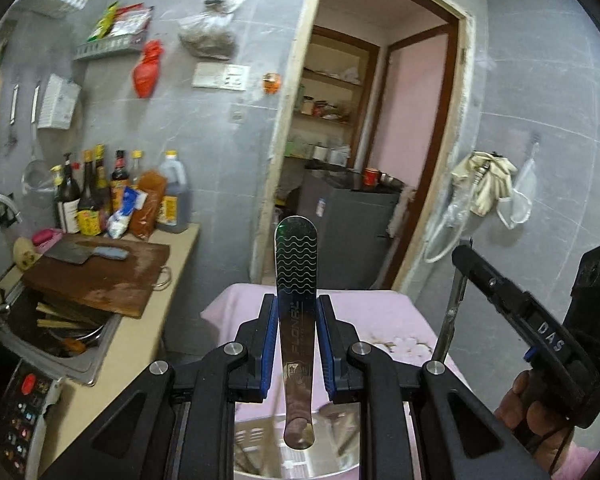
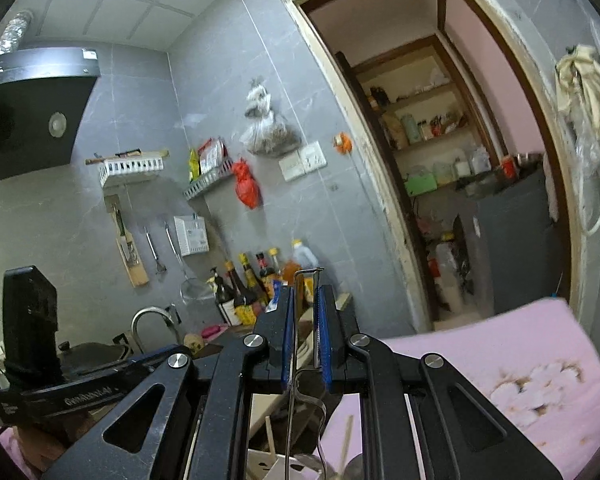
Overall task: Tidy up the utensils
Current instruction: 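Lower the knife into the white holder and open the left gripper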
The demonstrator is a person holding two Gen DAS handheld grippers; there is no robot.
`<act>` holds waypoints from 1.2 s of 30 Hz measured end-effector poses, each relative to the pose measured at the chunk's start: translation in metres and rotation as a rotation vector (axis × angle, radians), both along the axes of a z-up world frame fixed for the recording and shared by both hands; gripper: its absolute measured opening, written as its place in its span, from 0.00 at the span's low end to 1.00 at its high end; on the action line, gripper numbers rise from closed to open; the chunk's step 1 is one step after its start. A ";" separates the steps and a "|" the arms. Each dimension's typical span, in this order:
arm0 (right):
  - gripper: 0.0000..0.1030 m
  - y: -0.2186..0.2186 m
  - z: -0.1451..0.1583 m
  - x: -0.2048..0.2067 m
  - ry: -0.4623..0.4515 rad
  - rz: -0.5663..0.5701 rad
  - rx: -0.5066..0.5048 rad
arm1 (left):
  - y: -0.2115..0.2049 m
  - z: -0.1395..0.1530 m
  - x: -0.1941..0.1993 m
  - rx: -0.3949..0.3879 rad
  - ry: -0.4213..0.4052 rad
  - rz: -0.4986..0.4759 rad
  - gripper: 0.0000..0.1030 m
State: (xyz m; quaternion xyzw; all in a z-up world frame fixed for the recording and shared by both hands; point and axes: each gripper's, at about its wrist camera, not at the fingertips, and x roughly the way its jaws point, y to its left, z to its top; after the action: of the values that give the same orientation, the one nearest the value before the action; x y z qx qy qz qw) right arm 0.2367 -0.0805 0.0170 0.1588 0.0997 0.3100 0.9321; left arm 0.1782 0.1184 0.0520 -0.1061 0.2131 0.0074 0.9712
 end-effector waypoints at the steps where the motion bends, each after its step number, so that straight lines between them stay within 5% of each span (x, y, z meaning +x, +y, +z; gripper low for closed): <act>1: 0.10 0.003 -0.008 0.003 0.022 0.000 0.004 | 0.006 -0.004 0.000 -0.008 0.007 0.007 0.18; 13: 0.10 0.009 -0.069 0.015 0.114 -0.053 -0.056 | 0.018 -0.054 0.006 -0.033 0.048 0.028 0.18; 36: 0.10 0.020 -0.065 -0.005 0.022 -0.083 -0.152 | 0.007 -0.079 0.007 0.041 0.082 0.027 0.18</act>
State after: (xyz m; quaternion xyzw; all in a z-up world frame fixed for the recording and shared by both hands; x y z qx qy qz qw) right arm 0.2316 -0.0603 -0.0481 0.0951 0.1266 0.2609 0.9523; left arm 0.1851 0.1251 -0.0269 -0.0884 0.2511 0.0293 0.9635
